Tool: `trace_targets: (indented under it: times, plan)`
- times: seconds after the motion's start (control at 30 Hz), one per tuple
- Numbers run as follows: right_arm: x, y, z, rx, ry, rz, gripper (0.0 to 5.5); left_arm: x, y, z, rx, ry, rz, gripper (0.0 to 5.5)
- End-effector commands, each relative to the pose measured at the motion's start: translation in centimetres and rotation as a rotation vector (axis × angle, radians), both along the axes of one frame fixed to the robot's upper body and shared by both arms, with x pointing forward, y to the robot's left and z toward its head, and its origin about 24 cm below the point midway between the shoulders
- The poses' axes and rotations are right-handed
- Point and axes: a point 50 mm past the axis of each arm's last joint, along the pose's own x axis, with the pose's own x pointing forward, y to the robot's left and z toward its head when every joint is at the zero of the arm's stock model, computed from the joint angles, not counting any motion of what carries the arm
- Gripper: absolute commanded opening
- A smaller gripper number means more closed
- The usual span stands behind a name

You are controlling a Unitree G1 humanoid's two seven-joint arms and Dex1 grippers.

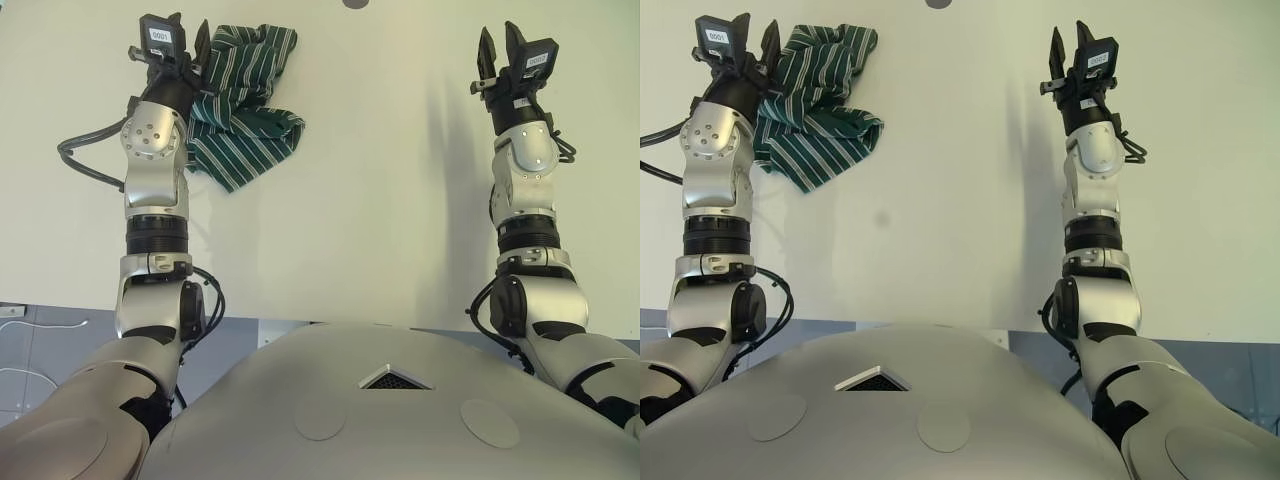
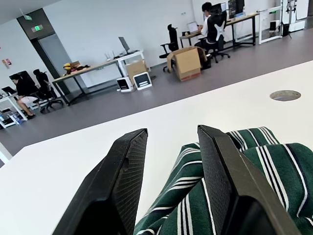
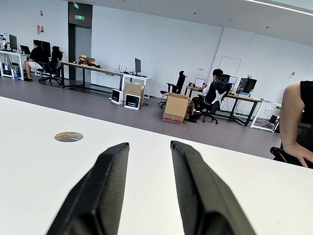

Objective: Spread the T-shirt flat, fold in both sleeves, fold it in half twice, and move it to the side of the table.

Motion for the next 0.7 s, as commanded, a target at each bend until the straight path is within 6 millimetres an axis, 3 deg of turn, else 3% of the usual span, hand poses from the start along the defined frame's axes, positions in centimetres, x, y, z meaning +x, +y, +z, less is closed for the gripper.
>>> trace_targets:
  times: [0.03,0.47,0.57,0.7]
  plan:
    - [0.2,-0.1,0.5,-0.017,-0.015,0.008,1.58,-0.3,1.0,-1.5,0.093,0.120,-0.013,1.87]
    - [0.4,-0.1,0.6,-0.010,-0.018,0.005,1.58,-0.2,0.9,-1.2,0.067,0.123,-0.025,1.87]
    - [0.4,0.0,0.7,-0.010,-0.019,0.007,1.58,-0.9,0.7,-4.2,0.143,0.331,-0.103,1.87]
    - [0.6,0.4,0.6,-0.023,-0.012,0.032,1.58,-2.3,-1.2,-9.0,0.386,0.651,-0.376,1.87]
